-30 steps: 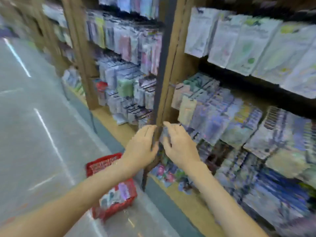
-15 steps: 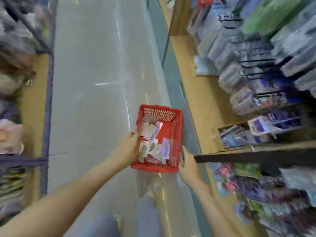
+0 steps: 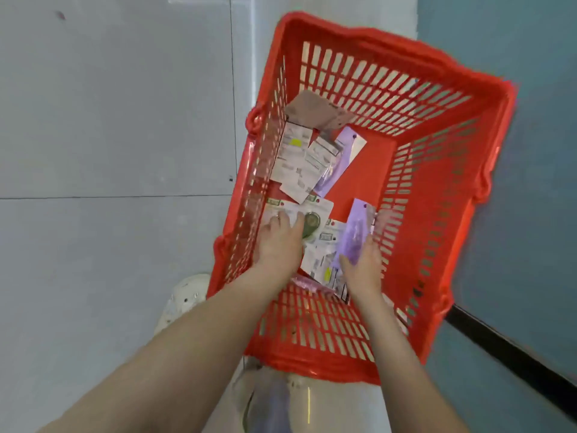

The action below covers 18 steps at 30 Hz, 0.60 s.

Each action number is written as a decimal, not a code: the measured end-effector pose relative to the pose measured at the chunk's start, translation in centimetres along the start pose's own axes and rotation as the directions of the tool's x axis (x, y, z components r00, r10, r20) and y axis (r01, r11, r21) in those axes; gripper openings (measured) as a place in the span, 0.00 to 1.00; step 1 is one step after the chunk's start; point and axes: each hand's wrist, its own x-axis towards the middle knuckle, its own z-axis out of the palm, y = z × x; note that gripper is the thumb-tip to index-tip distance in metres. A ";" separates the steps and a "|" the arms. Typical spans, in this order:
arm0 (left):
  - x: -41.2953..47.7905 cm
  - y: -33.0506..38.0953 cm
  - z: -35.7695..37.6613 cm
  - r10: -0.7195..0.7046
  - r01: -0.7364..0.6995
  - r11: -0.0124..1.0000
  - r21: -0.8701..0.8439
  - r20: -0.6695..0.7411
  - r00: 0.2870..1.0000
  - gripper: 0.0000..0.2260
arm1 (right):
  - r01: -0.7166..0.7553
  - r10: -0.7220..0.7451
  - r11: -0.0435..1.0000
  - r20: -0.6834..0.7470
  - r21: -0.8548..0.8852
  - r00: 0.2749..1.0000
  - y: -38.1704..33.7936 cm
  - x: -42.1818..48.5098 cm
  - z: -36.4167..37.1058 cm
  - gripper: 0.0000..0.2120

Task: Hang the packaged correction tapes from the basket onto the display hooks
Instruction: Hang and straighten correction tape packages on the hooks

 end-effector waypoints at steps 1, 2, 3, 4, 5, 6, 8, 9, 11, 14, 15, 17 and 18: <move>1.4 0.2 1.1 0.036 -0.036 0.999 -0.020 0.002 0.999 0.27 | -0.022 0.022 1.000 -0.018 0.014 1.000 0.5 1.7 1.1 0.39; 2.7 0.4 2.0 0.083 -0.083 0.996 -0.040 -0.005 0.997 0.27 | -0.054 0.054 0.999 -0.039 0.005 0.998 0.9 3.0 2.0 0.39; 3.8 0.7 2.9 0.137 -0.138 0.989 -0.052 -0.029 0.990 0.28 | -0.093 0.091 0.996 -0.060 -0.017 0.994 1.2 4.1 2.8 0.39; 4.5 1.1 3.7 0.183 -0.186 0.980 -0.065 -0.049 0.982 0.28 | -0.128 0.123 0.990 -0.090 -0.052 0.988 1.5 4.7 3.4 0.38; 5.0 1.5 4.4 0.215 -0.220 0.971 -0.099 -0.054 0.975 0.28 | -0.144 0.133 0.986 -0.129 -0.086 0.983 1.7 5.0 3.8 0.38; 5.5 2.0 4.8 0.216 -0.221 0.963 -0.152 -0.052 0.975 0.28 | -0.131 0.109 0.985 -0.182 -0.115 0.977 1.7 5.0 3.9 0.37; 6.4 2.8 5.1 0.195 -0.200 0.956 -0.216 -0.049 0.980 0.27 | -0.084 0.052 0.990 -0.260 -0.114 0.964 1.7 4.7 4.0 0.33; 6.8 3.2 5.1 0.187 -0.194 0.963 -0.186 -0.053 0.981 0.26 | -0.075 0.048 0.993 -0.278 -0.088 0.959 1.8 4.3 4.0 0.31; 7.0 3.7 4.9 0.184 -0.192 0.975 -0.108 -0.084 0.979 0.23 | -0.066 0.058 0.998 -0.293 -0.015 0.954 1.8 3.5 3.6 0.30; 5.8 4.2 4.6 0.169 -0.182 0.974 -0.135 -0.101 0.980 0.19 | -0.023 0.061 0.992 -0.325 0.121 0.944 1.5 2.3 2.6 0.30; 5.3 4.1 4.6 0.182 -0.196 0.970 -0.141 -0.106 0.978 0.19 | -0.003 0.052 0.989 -0.328 0.149 0.943 1.4 1.9 2.3 0.30; 4.0 3.7 4.0 0.252 -0.276 0.950 -0.143 -0.165 0.954 0.21 | 0.035 0.022 0.985 -0.318 0.171 0.948 1.4 1.0 1.7 0.30; 3.4 3.4 3.8 0.305 -0.333 0.934 -0.126 -0.197 0.932 0.23 | 0.045 0.013 0.983 -0.309 0.179 0.951 1.4 0.6 1.4 0.30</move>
